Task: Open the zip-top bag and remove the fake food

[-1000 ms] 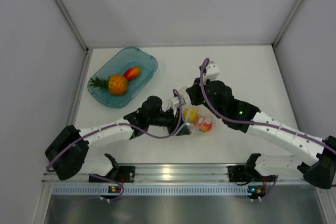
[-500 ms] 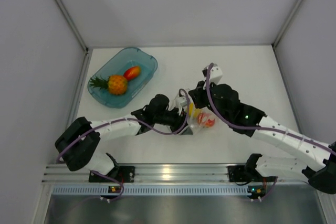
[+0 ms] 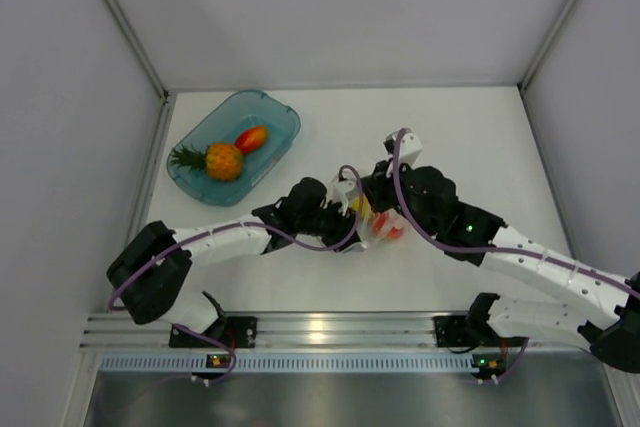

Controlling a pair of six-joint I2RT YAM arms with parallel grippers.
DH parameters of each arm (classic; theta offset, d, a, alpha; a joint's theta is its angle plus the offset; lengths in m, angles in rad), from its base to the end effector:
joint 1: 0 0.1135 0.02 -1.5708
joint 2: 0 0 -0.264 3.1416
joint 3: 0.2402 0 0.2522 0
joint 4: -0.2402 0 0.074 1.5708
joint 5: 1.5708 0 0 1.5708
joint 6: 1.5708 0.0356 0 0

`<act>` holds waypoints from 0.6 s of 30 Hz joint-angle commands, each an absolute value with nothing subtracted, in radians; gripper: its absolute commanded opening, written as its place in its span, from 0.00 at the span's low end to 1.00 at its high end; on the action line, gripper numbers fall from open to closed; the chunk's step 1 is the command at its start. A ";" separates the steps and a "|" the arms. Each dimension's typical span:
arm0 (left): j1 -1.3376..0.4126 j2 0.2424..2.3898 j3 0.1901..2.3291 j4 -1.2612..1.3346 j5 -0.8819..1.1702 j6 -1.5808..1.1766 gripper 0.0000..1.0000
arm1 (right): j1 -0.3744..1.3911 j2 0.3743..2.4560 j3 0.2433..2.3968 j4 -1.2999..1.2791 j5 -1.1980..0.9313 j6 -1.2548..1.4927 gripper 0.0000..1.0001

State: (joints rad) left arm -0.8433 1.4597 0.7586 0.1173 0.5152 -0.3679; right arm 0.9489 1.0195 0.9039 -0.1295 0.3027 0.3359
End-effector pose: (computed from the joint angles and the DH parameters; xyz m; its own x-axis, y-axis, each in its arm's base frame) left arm 0.1892 -0.2389 0.2058 -0.6741 0.2864 -0.6809 0.7297 0.4015 -0.5535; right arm 0.1465 0.1862 0.3435 -0.3337 0.0746 -0.9397 -0.5268 0.8119 0.2515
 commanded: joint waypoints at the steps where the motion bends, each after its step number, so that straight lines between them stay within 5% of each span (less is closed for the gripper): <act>1: -0.845 1.477 0.804 0.098 0.521 -0.364 0.26 | 0.950 0.992 0.910 -0.048 0.285 0.324 0.00; 18: -0.856 1.531 0.890 0.052 0.172 -0.681 0.26 | 0.951 0.928 0.822 -0.040 0.270 0.390 0.00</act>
State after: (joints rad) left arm -0.8574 1.5227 0.8371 0.0406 0.2584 -0.5488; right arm 0.9485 0.9726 0.8452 -0.0963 0.2615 0.3450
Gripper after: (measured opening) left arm 0.255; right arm 0.008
